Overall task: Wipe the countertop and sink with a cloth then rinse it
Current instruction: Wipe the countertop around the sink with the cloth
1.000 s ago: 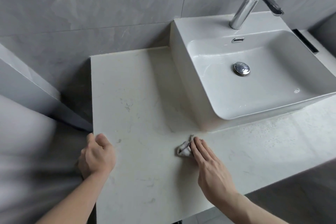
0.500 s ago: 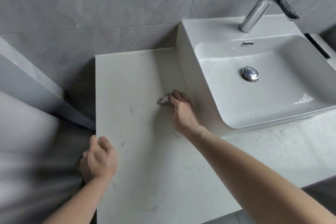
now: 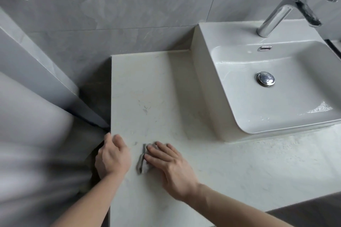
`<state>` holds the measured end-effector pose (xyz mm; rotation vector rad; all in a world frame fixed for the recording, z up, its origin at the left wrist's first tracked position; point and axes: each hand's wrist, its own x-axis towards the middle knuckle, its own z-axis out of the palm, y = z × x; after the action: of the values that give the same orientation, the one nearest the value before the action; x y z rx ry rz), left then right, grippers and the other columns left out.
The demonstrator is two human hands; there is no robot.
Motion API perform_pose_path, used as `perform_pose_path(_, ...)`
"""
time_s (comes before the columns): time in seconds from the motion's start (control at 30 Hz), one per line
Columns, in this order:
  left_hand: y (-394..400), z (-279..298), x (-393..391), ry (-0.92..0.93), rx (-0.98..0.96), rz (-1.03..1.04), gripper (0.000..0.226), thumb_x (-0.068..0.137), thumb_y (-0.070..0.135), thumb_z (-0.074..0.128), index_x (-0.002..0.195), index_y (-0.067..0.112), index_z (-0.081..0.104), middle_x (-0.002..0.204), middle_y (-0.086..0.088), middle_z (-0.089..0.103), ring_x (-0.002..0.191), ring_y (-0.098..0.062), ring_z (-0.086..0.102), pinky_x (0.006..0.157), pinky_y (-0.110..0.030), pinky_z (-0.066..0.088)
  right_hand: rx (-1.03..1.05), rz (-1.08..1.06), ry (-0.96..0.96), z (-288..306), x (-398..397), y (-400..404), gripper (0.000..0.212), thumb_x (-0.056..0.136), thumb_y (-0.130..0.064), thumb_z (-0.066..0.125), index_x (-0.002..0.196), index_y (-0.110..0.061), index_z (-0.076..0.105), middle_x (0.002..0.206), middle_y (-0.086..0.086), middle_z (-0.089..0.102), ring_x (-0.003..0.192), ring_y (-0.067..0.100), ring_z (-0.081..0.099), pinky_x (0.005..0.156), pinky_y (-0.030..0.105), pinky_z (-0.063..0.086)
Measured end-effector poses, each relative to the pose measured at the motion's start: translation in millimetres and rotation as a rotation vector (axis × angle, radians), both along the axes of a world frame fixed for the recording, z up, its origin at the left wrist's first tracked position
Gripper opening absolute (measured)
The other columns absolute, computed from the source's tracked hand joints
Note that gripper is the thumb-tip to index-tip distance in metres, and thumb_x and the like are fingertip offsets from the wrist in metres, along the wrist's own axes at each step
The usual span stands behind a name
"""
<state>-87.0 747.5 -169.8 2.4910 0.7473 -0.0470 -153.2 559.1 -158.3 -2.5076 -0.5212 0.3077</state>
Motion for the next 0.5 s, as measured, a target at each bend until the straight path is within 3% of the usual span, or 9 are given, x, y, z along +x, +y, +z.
perform_pose_path(0.1, 2, -4, 0, -0.019, 0.017, -0.01, 0.03, 0.104, 0.038, 0.032, 0.103, 0.015, 0.052, 0.107, -0.031, 0.068, 0.096, -0.052, 0.063, 0.077, -0.048, 0.045, -0.022, -0.023, -0.007, 3, 49, 17, 0.061, 0.087, -0.022, 0.036, 0.145, -0.023, 0.058, 0.159, -0.004, 0.047, 0.149, 0.026, 0.036, 0.122, 0.029, 0.015)
perform_pose_path(0.2, 2, -5, 1, -0.04, 0.013, 0.005, 0.029, 0.104, 0.035, 0.035, 0.107, 0.014, 0.055, 0.108, -0.033, 0.067, 0.098, -0.052, 0.062, 0.08, -0.049, 0.046, -0.06, -0.047, -0.034, 2, 100, 43, 0.065, 0.086, -0.027, 0.029, 0.144, -0.019, 0.058, 0.157, 0.001, 0.049, 0.145, 0.033, 0.039, 0.117, 0.04, 0.029)
perform_pose_path(0.37, 3, -9, -1, -0.07, -0.002, -0.004, 0.027, 0.104, 0.035, 0.034, 0.098, 0.016, 0.052, 0.102, -0.029, 0.068, 0.095, -0.05, 0.062, 0.076, -0.047, 0.044, -0.135, -0.08, -0.023, 0, 149, 64, 0.068, 0.088, -0.02, 0.048, 0.155, -0.026, 0.043, 0.167, -0.002, 0.032, 0.154, 0.034, 0.021, 0.124, 0.049, 0.015)
perform_pose_path(0.5, 3, -10, 0, -0.076, 0.007, -0.001, 0.027, 0.104, 0.034, 0.033, 0.098, 0.015, 0.051, 0.101, -0.03, 0.068, 0.095, -0.05, 0.062, 0.075, -0.047, 0.043, -0.128, -0.106, -0.035, 3, 146, 55, 0.077, 0.075, -0.021, 0.043, 0.152, -0.024, 0.049, 0.164, -0.002, 0.038, 0.151, 0.033, 0.027, 0.12, 0.048, 0.022)
